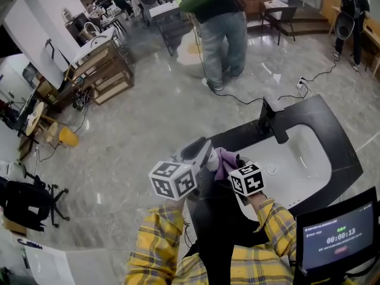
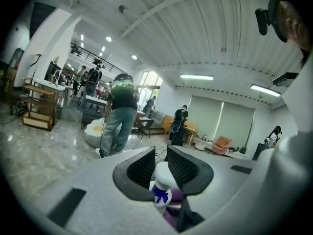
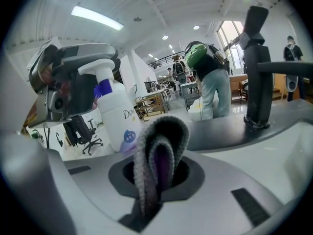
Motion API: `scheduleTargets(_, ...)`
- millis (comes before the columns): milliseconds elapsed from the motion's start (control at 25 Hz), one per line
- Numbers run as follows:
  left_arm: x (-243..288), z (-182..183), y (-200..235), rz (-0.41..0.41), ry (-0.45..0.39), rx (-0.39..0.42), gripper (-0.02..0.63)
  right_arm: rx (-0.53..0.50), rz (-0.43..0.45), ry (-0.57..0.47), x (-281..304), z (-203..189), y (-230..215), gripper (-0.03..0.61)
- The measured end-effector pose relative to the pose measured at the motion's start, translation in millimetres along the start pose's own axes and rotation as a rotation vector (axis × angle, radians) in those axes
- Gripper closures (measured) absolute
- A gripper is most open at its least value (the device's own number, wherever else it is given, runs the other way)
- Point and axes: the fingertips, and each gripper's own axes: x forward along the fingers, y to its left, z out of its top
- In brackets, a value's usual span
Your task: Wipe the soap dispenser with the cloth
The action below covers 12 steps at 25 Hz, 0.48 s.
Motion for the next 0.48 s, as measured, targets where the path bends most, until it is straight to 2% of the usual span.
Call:
scheduleTargets(200,-4.0,-3.4,0.8,0.025,-0.002,0.013,0.538,0.018,-0.002,-0.100,-19.8,11.8,8.5,0.537)
scheduleTargets(480,-5.4,0.7,4.3,0.176,-0.016,0.031,0.540,0.041,0.012,-0.197,-52.0,30.0,17.7,0.537)
